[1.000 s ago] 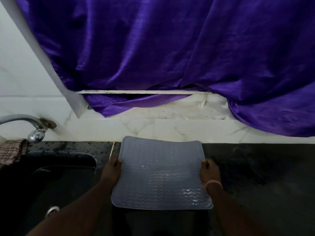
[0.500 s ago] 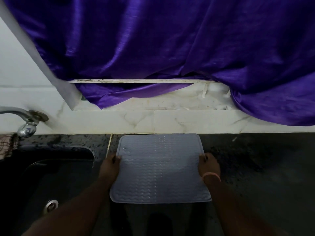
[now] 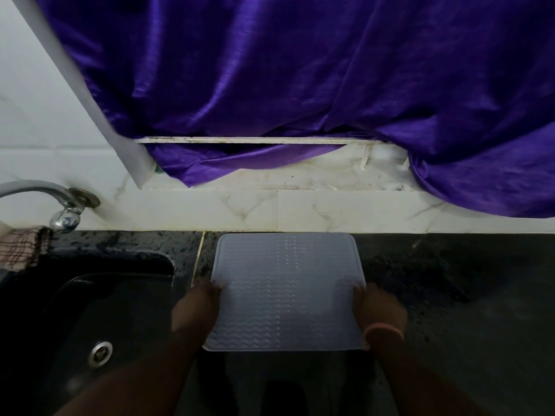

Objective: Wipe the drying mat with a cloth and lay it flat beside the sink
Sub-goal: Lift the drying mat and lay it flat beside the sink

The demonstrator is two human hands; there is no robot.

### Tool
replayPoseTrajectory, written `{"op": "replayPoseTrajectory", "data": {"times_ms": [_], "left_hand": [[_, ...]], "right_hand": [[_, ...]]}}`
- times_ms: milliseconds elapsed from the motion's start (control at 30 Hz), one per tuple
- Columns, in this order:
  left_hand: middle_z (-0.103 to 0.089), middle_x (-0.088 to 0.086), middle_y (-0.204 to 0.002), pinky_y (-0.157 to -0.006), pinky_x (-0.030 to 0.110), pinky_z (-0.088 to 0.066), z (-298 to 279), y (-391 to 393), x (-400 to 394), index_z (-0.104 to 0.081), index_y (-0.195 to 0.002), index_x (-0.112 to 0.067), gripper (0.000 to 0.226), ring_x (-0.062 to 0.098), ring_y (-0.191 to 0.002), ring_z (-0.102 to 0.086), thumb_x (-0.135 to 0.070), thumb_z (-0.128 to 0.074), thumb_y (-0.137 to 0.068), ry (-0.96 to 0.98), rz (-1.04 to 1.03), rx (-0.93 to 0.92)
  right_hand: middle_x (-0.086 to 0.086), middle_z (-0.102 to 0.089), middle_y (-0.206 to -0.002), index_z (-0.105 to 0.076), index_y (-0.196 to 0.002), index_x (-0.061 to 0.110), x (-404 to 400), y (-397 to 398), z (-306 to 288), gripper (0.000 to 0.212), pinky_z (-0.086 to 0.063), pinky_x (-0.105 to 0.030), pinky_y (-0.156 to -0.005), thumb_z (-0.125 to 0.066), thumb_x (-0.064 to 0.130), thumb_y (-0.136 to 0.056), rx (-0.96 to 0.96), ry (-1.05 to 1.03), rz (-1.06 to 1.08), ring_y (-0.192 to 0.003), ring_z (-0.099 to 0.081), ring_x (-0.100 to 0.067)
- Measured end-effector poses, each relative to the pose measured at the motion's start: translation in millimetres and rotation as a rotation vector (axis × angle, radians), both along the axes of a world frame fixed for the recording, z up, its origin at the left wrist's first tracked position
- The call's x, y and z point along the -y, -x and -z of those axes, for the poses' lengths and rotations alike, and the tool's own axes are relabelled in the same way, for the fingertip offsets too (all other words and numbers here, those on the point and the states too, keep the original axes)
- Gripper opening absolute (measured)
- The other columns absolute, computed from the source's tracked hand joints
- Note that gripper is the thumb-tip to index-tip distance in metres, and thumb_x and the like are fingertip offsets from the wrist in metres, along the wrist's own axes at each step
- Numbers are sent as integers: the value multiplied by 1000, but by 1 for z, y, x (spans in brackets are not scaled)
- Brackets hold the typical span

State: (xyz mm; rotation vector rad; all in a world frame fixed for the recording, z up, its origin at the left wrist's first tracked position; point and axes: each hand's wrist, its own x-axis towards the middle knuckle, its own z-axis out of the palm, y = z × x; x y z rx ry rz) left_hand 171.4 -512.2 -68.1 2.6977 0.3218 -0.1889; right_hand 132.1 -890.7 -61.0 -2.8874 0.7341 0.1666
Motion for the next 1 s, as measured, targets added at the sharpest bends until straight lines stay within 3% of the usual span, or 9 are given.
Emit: {"op": "replayPoseTrajectory", "data": {"times_ms": [67, 133, 267, 367, 433, 533, 700, 900, 1000], "left_hand": [[-67, 10, -104, -74, 37, -50, 0, -20, 4, -60, -112, -21, 37, 32, -92, -65, -46, -34, -102, 79, -68, 24], [-68, 15, -101, -78, 40, -53, 2, -50, 8, -64, -110, -12, 36, 36, -93, -64, -37, -39, -103, 190, -117, 40], [-69, 18, -107, -78, 35, -46, 4, -104, 13, -68, -113, -6, 42, 36, -98, -64, -40, -47, -101, 260, -157, -8], [-71, 14, -83, -67, 38, -51, 6, -131, 13, -73, -88, -7, 46, 31, -80, -67, -48, -55, -96, 342, -203, -39], [-69, 10, -69, -62, 34, -50, 8, -141, 13, -73, -72, -10, 39, 27, -70, -66, -43, -64, -92, 378, -239, -23], [-66, 4, -61, -60, 32, -50, 14, -148, 13, -68, -63, -15, 30, 26, -65, -65, -31, -68, -88, 378, -267, 2], [-67, 4, -77, -74, 40, -56, 20, -143, 18, -62, -79, -20, 27, 26, -75, -64, -42, -57, -94, 315, -298, 91], [-68, 6, -86, -83, 46, -54, 19, -149, 20, -59, -82, -24, 22, 29, -83, -63, -43, -57, -92, 284, -331, 90], [-69, 11, -94, -81, 39, -51, 8, -151, 22, -62, -88, -18, 21, 33, -91, -64, -39, -61, -92, 283, -314, 52]], "right_hand": [[-12, -68, -108, -63, -107, 13, 7, -18, 0, 45, -53, -40, -84, -38, 50, -99, 30, -43, 26, -97, -64, -33], [-19, -59, -125, -60, -121, 7, 15, -49, 5, 48, -49, -44, -94, -45, 47, -99, -9, -143, 46, -112, -57, -39], [-24, -57, -133, -57, -133, 0, 21, -111, 14, 59, -47, -49, -103, -49, 47, -98, -37, -338, 108, -122, -53, -42], [-23, -49, -142, -53, -138, 5, 19, -140, 17, 65, -41, -54, -108, -54, 54, -96, 10, -467, 280, -129, -47, -44], [-21, -46, -145, -54, -135, 12, 18, -149, 17, 63, -32, -56, -111, -58, 57, -92, 45, -511, 403, -132, -41, -44], [-19, -50, -141, -62, -125, 17, 19, -156, 17, 53, -23, -59, -113, -60, 58, -90, 37, -466, 453, -133, -38, -44], [-17, -58, -131, -69, -109, 20, 21, -158, 21, 32, -24, -58, -111, -60, 46, -94, 95, -428, 481, -130, -41, -41], [-16, -58, -131, -66, -115, 15, 17, -155, 22, 41, -29, -57, -110, -58, 49, -95, 128, -383, 536, -128, -45, -41], [-18, -53, -138, -59, -125, 13, 17, -154, 17, 48, -29, -58, -111, -58, 48, -94, 71, -358, 484, -130, -43, -43]]}}
